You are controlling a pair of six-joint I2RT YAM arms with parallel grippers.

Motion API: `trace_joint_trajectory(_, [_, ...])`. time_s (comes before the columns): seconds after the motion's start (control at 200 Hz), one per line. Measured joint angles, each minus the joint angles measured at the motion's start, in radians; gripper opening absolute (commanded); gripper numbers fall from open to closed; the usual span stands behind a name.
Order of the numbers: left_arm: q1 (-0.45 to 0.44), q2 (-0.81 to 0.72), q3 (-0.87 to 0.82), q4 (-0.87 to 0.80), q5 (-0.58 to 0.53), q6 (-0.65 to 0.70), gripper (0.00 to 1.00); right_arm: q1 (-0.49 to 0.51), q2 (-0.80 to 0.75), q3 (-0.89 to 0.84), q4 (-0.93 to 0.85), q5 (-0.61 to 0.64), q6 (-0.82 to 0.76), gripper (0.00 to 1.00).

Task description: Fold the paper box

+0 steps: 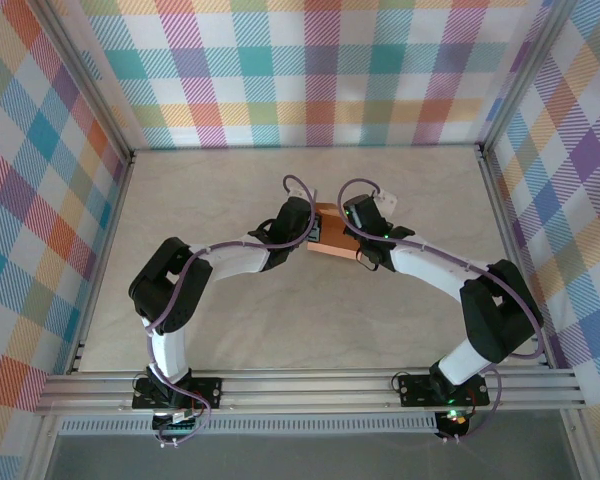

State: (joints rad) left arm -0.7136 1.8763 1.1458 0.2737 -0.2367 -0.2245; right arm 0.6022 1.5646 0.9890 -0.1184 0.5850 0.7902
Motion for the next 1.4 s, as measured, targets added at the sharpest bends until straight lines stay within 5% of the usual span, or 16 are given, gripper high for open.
trace_joint_trajectory(0.465, [-0.013,-0.015,-0.07,0.045,-0.013,0.0,0.0,0.002,-0.04,-0.176,0.207,-0.071,-0.116,0.15])
trace_joint_trajectory(0.725, [-0.028,-0.022,-0.093,0.064,-0.038,0.001,0.0,0.027,-0.157,-0.257,0.264,-0.154,-0.238,0.7])
trace_joint_trajectory(0.845, [-0.037,-0.022,-0.097,0.07,-0.05,0.004,0.0,0.028,-0.259,-0.299,0.273,-0.175,-0.302,0.84])
trace_joint_trajectory(1.09, [-0.053,-0.022,-0.114,0.096,-0.08,0.01,0.0,0.018,-0.435,-0.303,0.22,-0.175,-0.364,0.88])
trace_joint_trajectory(1.4, [-0.095,-0.056,-0.182,0.103,-0.117,0.064,0.05,-0.097,-0.288,-0.127,0.014,-0.265,-0.178,0.87])
